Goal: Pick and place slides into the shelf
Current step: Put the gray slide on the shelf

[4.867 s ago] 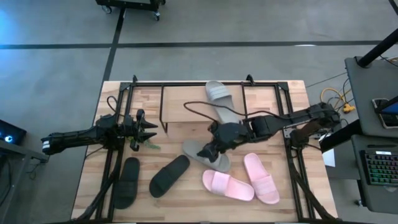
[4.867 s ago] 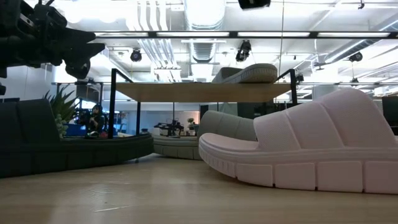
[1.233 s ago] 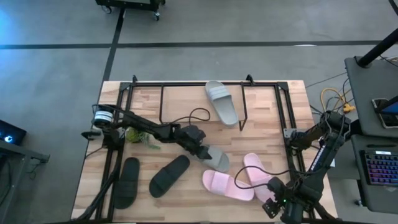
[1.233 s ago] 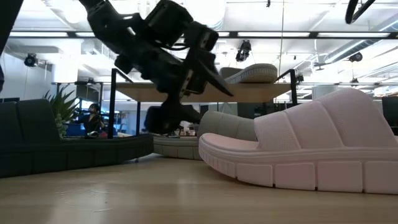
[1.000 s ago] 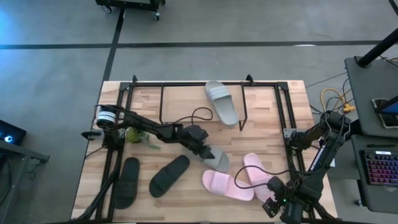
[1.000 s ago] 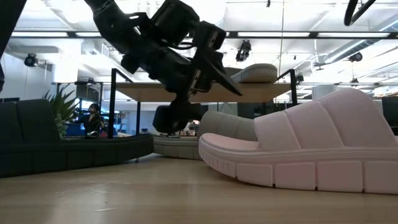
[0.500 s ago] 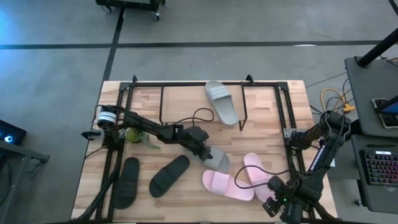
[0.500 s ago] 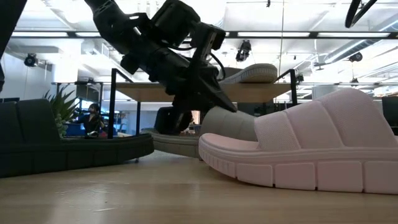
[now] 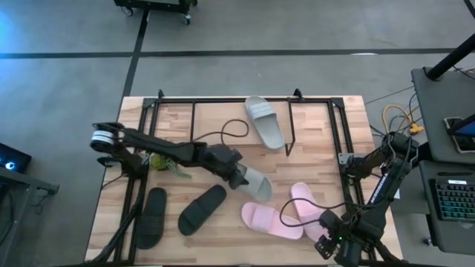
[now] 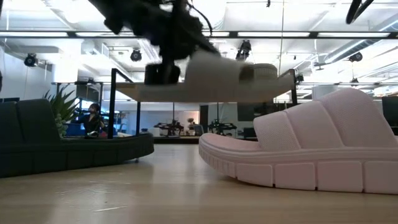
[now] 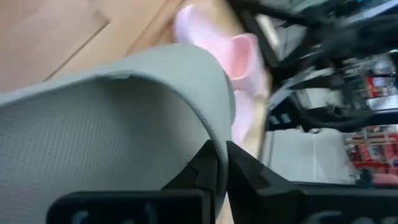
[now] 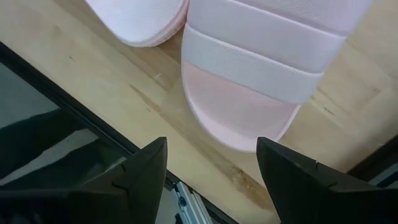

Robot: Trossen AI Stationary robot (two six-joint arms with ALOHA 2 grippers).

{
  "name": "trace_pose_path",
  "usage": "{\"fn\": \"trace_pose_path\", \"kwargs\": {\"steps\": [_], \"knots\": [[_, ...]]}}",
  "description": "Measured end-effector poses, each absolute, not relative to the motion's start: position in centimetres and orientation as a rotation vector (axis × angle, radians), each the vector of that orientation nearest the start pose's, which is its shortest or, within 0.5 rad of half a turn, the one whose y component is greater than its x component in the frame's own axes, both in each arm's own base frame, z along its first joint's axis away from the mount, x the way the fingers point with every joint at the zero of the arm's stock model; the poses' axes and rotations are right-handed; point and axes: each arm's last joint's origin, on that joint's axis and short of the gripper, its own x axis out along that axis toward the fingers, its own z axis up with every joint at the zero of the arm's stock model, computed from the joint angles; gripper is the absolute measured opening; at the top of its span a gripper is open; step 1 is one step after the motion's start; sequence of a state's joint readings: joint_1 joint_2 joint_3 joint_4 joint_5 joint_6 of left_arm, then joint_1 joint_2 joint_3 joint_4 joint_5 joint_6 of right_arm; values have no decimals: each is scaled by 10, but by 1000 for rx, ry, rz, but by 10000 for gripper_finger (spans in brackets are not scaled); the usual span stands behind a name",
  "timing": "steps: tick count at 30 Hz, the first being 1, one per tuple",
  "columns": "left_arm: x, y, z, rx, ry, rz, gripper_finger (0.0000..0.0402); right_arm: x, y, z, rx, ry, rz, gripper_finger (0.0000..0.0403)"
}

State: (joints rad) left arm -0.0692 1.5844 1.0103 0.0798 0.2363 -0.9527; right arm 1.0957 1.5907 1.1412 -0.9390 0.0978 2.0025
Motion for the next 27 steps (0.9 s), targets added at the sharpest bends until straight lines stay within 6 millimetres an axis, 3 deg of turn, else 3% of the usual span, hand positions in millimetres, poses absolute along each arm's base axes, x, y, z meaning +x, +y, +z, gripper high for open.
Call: {"fn": "trace_pose_path", "kwargs": {"steps": [8,19,23,27], "knots": [[312,-27,299,-1038,383,-14,1,132,245,238,855,1282,-516,238],[261,-7,355,-1075,-217,534,0,127,208,285,946,747,-464,237],[251,-2,358,-1138,-353,652,0,125,197,297,959,609,-456,237],[254,0,338,-1349,-509,756,15,127,188,302,972,456,-489,237]]}}
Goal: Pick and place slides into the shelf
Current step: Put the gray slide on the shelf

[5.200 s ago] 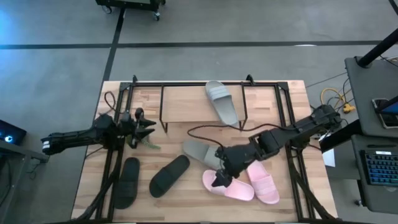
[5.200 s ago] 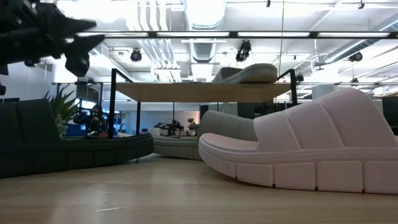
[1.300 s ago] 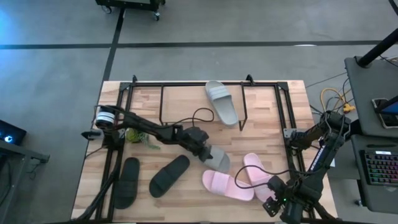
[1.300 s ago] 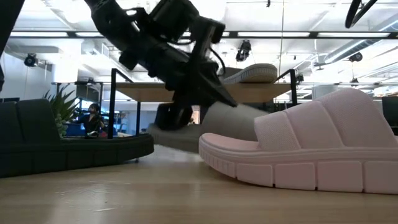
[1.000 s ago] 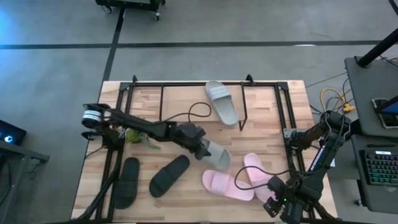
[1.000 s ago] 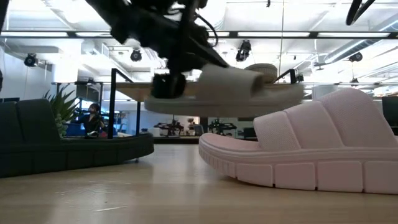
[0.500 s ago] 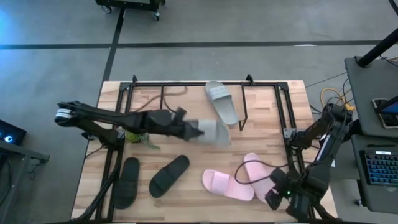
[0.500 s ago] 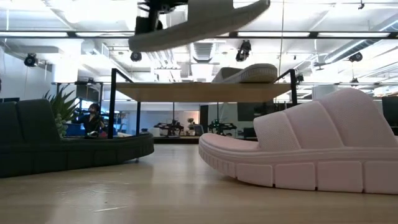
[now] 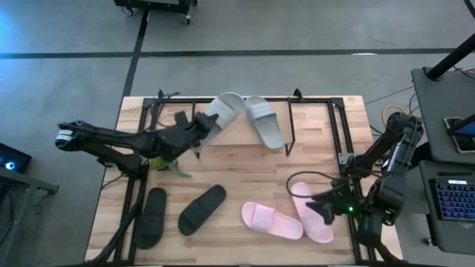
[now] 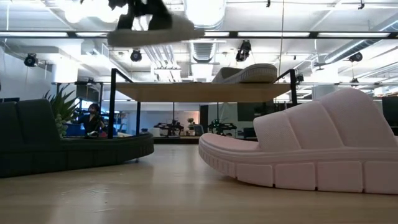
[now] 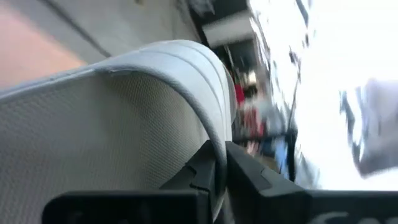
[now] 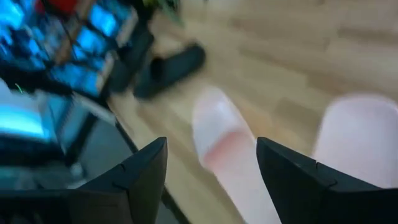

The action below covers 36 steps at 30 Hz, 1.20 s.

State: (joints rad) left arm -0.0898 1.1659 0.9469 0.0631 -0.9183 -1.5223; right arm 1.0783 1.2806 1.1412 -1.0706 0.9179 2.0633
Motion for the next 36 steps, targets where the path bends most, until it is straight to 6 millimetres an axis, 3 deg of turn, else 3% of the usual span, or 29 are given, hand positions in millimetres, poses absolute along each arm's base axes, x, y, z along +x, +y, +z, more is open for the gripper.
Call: {"fn": "trace_pose_path", "kwargs": {"steps": [4,8,15,24,28,36], "knots": [[264,1,311,-1529,-671,831,39,132,180,302,1017,376,-549,237],[279,4,297,-1589,-810,851,53,139,175,302,1040,353,-587,237],[300,16,279,-1438,-774,919,59,147,169,302,1056,339,-629,237],[305,19,273,-1399,-849,973,71,149,169,301,1061,351,-632,237],[306,21,272,-1402,-860,975,106,149,170,300,1046,355,-635,238],[306,22,275,-1451,-853,918,213,150,168,299,1022,358,-650,238]]}}
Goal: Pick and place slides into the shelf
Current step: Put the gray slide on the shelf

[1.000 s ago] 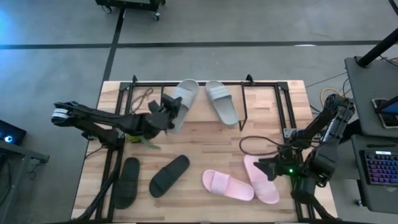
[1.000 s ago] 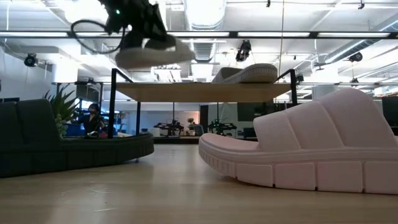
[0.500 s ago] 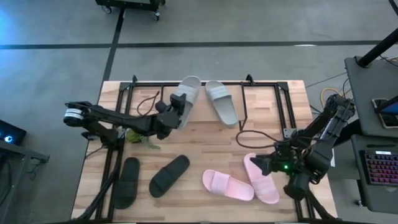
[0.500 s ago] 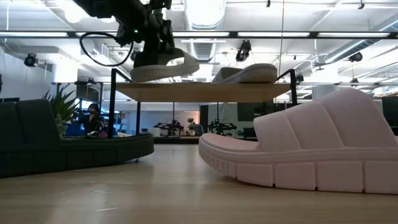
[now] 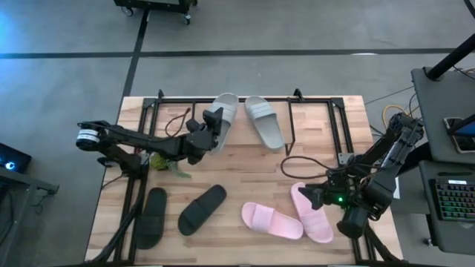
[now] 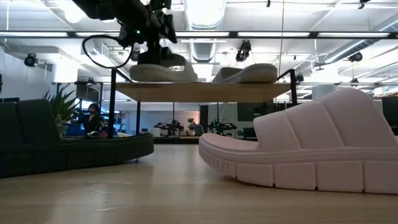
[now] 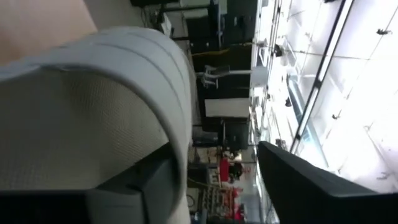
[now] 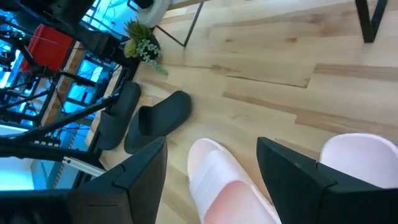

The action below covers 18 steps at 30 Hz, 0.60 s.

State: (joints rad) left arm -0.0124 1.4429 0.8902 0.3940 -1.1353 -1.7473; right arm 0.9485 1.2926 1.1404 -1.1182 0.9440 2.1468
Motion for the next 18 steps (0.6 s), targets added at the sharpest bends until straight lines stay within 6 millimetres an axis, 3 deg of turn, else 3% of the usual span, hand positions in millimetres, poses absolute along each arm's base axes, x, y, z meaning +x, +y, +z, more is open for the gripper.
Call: {"fn": "trace_pose_path", "kwargs": {"steps": [4,8,18], "knots": [[305,22,276,-1460,-831,902,245,151,167,299,1023,354,-658,238],[305,20,278,-1490,-746,846,248,152,166,299,1024,352,-662,238],[304,20,277,-1456,-711,897,186,152,166,299,1038,347,-665,238]]}}
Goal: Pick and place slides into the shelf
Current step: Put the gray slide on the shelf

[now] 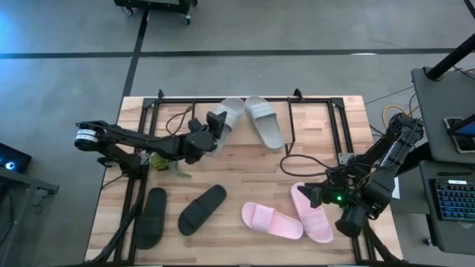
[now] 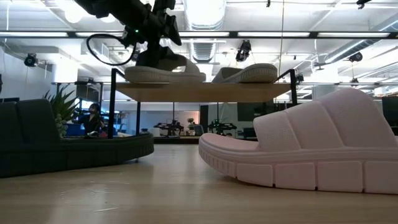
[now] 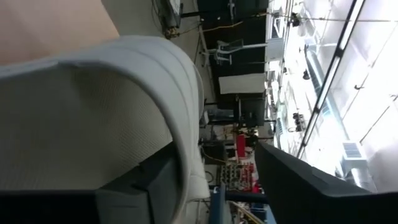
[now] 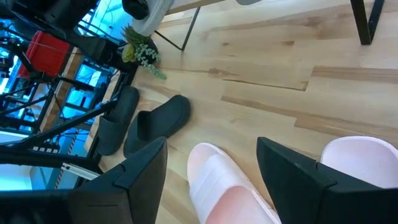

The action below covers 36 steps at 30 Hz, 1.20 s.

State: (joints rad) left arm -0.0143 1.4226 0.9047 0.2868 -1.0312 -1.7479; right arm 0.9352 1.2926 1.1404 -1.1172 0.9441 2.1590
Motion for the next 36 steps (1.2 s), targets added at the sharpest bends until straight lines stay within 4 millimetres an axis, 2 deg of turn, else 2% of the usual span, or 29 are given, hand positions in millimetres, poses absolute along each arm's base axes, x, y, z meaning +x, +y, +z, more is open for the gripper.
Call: {"fn": "trace_pose_path", "kwargs": {"steps": [15,19,23,28,36], "knots": [[304,20,275,-1464,-685,863,181,152,166,299,1044,345,-664,238],[303,20,276,-1519,-710,859,181,152,166,299,1046,345,-664,238],[302,22,281,-1488,-643,949,181,152,167,299,1046,345,-664,238],[299,23,289,-1530,-499,1042,181,152,166,299,1047,345,-663,238],[298,22,294,-1553,-437,1043,181,152,166,299,1040,346,-662,238]]}}
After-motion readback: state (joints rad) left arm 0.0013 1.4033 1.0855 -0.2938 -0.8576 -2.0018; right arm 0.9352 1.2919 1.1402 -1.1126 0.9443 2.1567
